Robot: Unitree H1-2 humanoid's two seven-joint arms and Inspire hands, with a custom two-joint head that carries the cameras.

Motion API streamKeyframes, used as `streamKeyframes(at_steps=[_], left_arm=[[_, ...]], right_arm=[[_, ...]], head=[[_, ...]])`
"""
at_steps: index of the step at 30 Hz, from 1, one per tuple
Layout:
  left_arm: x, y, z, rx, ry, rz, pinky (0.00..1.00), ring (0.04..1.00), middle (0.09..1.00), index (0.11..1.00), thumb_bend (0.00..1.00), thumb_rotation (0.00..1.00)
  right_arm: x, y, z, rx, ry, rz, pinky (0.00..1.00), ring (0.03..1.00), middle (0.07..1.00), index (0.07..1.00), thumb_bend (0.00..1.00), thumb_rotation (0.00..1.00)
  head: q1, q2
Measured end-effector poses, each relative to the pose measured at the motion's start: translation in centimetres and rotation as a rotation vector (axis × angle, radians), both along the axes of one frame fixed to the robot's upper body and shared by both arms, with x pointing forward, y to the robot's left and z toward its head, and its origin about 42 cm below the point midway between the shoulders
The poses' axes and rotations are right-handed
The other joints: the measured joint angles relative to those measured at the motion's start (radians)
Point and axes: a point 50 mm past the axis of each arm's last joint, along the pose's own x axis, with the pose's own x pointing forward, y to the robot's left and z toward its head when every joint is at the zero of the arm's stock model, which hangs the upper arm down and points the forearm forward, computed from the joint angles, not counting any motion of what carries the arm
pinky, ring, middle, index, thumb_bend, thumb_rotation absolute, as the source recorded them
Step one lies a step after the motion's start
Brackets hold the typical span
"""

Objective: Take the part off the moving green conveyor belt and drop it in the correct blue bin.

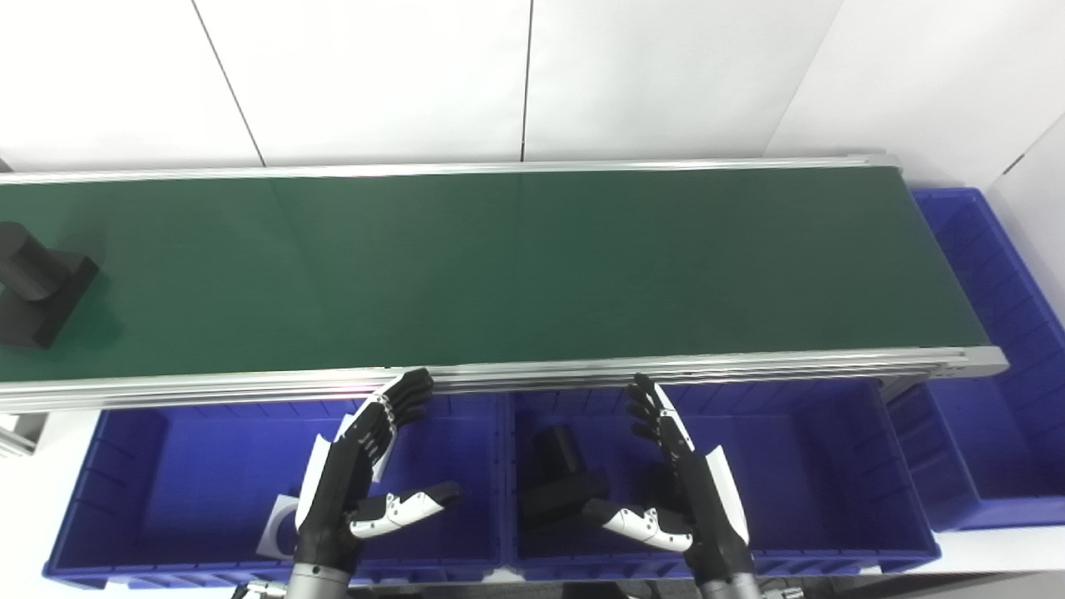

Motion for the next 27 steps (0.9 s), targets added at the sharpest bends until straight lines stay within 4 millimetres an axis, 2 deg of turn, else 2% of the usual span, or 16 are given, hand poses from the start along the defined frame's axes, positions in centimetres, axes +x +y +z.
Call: streamKeyframes(at_steps=[12, 13, 15, 17, 19, 21, 27], left_arm=[[0.4, -0.2, -0.4, 0.005, 0.005, 0.005, 0.79, 0.809, 0.815, 0.801, 0.85, 0.35], [0.5, -0.3, -0.4, 0.005, 0.006, 0.002, 0.78, 0.807, 0.814, 0.799, 0.84, 0.34], [0.5, -0.4, -0.7, 0.011, 0.012, -0.001, 0.76, 0.793, 0.806, 0.789, 0.85, 0.37], [0.4, -0.8, -1.1, 0.043, 0.014, 0.0, 0.74, 0.782, 0.798, 0.779, 0.86, 0.38], [0.3, -1.1, -1.2, 0.077, 0.003, -0.007, 0.73, 0.773, 0.786, 0.766, 0.88, 0.37], [0.2, -1.6, -1.5, 0.096, 0.002, -0.007, 0.72, 0.759, 0.773, 0.752, 0.9, 0.35], [0.5, -3.1, -1.9, 0.109, -0.02, 0.031, 0.68, 0.728, 0.745, 0.717, 0.95, 0.3]], right_arm=[[0.1, 0.0, -0.4, -0.009, 0.009, -0.001, 0.82, 0.893, 0.908, 0.958, 0.93, 0.53], [0.1, 0.0, -0.6, -0.007, 0.013, -0.003, 0.82, 0.893, 0.907, 0.957, 0.93, 0.54], [0.1, -0.1, -0.7, -0.008, 0.015, -0.004, 0.82, 0.893, 0.909, 0.961, 0.93, 0.53], [0.0, -0.3, -0.7, -0.007, 0.016, -0.006, 0.82, 0.893, 0.91, 0.967, 0.92, 0.52], [0.0, -0.8, -0.9, -0.008, 0.02, -0.008, 0.82, 0.893, 0.911, 0.97, 0.91, 0.51], [0.0, -1.4, -1.1, -0.014, 0.028, -0.007, 0.83, 0.896, 0.913, 0.974, 0.91, 0.52], [0.3, -2.7, -1.9, -0.022, 0.046, -0.008, 0.87, 0.917, 0.922, 0.991, 0.9, 0.53]], head=[[0.015, -0.023], [0.061, -0.04], [0.061, -0.04], [0.191, -0.083], [0.192, -0.083], [0.286, -0.121], [0.324, -0.155]])
